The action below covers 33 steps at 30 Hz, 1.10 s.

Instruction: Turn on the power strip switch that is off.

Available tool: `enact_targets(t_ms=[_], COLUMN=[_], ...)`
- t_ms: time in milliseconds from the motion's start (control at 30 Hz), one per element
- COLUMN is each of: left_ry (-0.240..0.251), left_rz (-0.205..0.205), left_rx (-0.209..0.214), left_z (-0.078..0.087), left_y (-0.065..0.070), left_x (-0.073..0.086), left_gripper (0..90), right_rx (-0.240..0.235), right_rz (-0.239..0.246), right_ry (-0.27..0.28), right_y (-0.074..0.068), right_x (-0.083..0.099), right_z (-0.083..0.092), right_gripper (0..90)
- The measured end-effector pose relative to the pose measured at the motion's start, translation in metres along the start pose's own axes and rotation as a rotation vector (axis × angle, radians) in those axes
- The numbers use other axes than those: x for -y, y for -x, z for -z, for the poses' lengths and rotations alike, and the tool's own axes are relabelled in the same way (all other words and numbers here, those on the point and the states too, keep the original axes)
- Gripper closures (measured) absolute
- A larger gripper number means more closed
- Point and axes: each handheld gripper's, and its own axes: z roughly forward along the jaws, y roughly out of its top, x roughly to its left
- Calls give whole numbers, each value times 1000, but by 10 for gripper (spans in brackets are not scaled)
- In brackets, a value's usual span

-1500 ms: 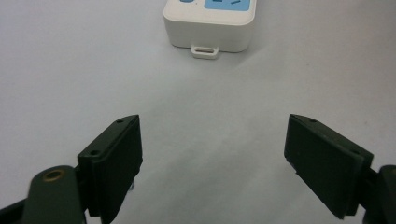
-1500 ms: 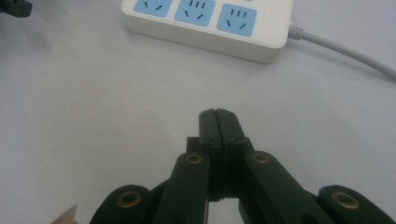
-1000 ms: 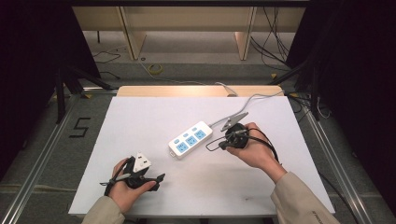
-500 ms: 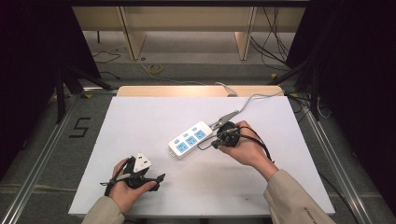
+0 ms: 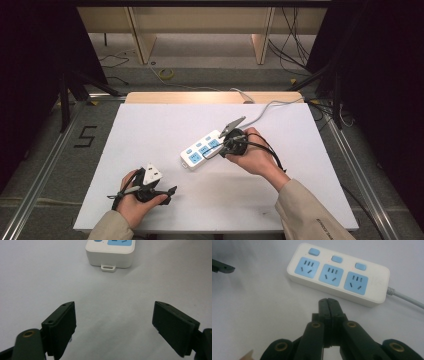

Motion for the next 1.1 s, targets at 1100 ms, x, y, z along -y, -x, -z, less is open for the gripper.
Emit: enact_targets(t_ms=[1100], left_ry=[-1], left_rz=[-8], left_rx=[2], left_z=[0], left_y=[1], left_x=[0], left_gripper=[191], right_rx=[-14], right_rz=[25], right_ry=[-16], right_y=[-6], right_x=[-30], right_z=[-27], right_gripper=[900])
